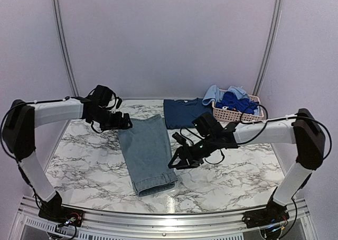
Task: Fold and stack the mixed laundry pile
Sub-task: Flatten out the rectangle-folded skirt at the center of the board, then pick up the rectangle-folded skirt from the center of the board.
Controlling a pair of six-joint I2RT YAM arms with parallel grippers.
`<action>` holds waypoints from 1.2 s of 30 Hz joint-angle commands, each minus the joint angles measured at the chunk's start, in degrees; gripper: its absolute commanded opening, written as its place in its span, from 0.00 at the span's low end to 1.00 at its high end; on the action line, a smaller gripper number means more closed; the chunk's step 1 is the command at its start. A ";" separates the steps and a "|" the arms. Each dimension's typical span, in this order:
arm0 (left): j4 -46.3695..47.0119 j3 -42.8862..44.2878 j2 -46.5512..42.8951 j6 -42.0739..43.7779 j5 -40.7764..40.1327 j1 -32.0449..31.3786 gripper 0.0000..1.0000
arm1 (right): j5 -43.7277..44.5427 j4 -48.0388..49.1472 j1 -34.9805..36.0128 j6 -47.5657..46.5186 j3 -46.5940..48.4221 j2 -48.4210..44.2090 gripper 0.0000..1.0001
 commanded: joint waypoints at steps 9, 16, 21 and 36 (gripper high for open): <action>0.77 -22.78 -29.14 1.73 -8.13 -16.13 0.99 | 1.56 18.10 0.48 19.89 -16.92 -2.90 0.74; 3.45 -30.24 -35.83 0.59 -17.35 -28.79 0.96 | -0.58 25.34 2.04 26.88 -14.32 4.81 0.64; 4.15 -30.85 -36.16 2.75 -22.06 -35.88 0.96 | -1.40 31.42 1.97 32.43 -17.33 5.56 0.41; 5.78 -26.23 -23.48 12.97 -36.24 -53.07 0.99 | -1.57 37.24 2.04 40.14 -14.84 2.16 0.00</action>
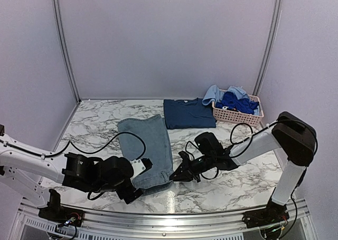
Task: Fold and stack the mixed laundry pile
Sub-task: Pick up the rectangle-folded skirt from the center of the board.
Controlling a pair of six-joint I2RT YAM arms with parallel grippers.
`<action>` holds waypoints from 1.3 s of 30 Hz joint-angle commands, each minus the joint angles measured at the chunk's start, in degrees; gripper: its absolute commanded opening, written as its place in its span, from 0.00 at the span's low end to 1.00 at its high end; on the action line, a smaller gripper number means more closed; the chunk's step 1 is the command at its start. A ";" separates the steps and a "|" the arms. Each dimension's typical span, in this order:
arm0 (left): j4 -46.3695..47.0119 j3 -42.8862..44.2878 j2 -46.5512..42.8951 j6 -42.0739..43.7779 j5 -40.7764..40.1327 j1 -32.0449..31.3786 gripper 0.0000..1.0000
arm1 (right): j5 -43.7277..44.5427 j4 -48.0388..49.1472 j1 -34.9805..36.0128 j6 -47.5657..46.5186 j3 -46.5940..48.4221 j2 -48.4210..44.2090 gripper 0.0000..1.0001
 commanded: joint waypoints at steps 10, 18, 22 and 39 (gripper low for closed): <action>5.93 7.16 12.48 4.54 -8.37 -5.36 0.99 | 0.23 6.13 0.40 7.91 7.67 -3.29 0.00; 7.88 8.00 20.53 1.63 -16.75 -5.77 0.99 | 0.32 7.26 0.71 10.24 7.65 -4.26 0.00; 8.27 6.84 22.36 -0.38 -20.99 -5.90 0.99 | 0.39 6.69 0.81 10.27 7.27 -5.32 0.00; 6.32 4.16 15.32 3.68 -13.53 -5.99 0.00 | -0.92 -6.53 -0.25 -0.88 5.22 -10.31 0.35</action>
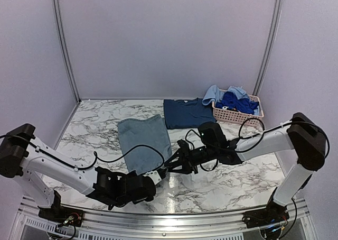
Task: Fold and stack the mixed laundry pile
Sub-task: Pick up the rectangle-folded skirt from the center of the board, then fold the rectangle-folded skirt at the center of the board.
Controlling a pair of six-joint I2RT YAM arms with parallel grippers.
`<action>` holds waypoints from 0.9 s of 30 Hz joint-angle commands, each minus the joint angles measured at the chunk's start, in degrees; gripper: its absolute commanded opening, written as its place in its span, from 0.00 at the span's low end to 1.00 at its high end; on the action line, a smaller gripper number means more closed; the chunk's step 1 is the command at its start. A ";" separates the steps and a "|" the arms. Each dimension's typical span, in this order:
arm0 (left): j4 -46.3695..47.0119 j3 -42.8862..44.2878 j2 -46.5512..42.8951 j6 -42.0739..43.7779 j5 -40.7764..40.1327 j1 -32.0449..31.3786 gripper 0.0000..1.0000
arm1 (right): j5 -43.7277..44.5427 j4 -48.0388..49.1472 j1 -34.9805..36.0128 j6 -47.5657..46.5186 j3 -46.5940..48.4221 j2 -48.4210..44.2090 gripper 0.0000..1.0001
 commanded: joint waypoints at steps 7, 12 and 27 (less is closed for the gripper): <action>-7.40 -0.02 -9.45 1.34 12.44 -0.31 0.00 | 2.90 -33.53 -7.66 -34.52 14.15 -7.88 0.59; -12.93 2.62 -13.36 0.76 19.48 -0.29 0.00 | 1.39 -35.06 -8.43 -44.22 23.13 -0.40 0.57; -22.92 10.56 -17.02 1.76 28.24 -0.08 0.00 | -14.43 -25.55 2.83 -48.85 37.45 30.61 0.31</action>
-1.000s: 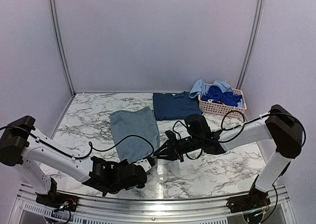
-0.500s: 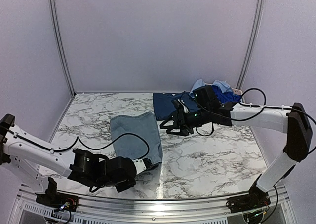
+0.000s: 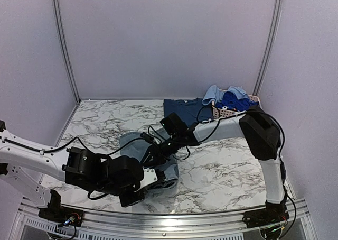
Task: Fold and stack the mixed laundry pile
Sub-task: Fold the rectangle-folded skirt at the center of the board.
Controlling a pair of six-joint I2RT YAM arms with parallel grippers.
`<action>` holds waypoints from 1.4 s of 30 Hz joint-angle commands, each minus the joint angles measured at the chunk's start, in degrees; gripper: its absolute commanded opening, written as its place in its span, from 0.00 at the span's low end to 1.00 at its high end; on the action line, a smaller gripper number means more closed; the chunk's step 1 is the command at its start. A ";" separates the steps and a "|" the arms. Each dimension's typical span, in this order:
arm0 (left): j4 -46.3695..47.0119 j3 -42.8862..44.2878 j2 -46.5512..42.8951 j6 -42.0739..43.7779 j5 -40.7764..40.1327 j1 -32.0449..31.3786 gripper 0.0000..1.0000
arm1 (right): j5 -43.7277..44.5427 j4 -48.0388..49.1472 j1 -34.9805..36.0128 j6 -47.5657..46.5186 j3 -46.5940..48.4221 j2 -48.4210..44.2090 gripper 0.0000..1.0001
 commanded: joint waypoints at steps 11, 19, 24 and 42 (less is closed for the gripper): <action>-8.38 8.14 -4.83 6.81 3.43 7.28 0.00 | -11.10 8.23 10.11 -0.23 -13.58 -3.16 0.37; -9.14 9.28 -4.59 9.31 11.80 9.01 0.00 | -7.33 -4.94 3.48 -7.08 -4.97 -6.80 0.54; -9.47 9.06 -4.15 10.56 13.04 9.09 0.00 | -0.18 -17.53 -4.19 -15.87 4.82 -5.64 0.57; -8.82 14.64 3.94 15.24 15.16 22.48 0.00 | 5.79 -27.50 -9.09 -24.83 26.02 14.65 0.49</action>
